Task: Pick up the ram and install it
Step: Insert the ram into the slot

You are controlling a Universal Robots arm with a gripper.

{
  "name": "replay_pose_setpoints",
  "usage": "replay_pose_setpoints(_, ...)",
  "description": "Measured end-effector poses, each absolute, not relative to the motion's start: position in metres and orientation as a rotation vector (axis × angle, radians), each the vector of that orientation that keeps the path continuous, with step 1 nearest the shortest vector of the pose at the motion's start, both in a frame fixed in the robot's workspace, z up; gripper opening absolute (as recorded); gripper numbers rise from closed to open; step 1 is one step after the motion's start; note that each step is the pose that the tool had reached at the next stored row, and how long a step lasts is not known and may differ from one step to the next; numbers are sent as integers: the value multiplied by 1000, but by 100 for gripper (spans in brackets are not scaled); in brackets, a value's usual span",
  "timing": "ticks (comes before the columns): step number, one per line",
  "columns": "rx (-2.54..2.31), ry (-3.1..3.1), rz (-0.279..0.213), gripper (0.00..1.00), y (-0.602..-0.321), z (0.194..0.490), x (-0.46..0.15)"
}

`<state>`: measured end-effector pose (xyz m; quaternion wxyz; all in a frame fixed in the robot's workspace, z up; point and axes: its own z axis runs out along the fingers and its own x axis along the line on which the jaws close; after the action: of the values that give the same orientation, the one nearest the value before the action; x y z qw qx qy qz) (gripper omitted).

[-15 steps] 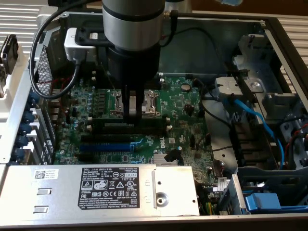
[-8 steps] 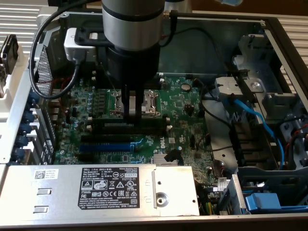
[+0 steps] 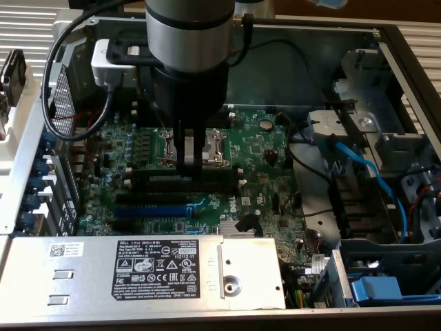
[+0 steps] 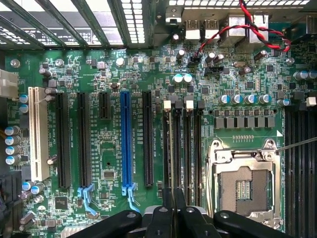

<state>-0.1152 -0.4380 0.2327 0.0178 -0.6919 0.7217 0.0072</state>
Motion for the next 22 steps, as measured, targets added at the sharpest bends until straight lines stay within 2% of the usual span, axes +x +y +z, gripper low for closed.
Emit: replay_pose_setpoints(22, -2149, 2242, 23, 12, -438, 229, -115)
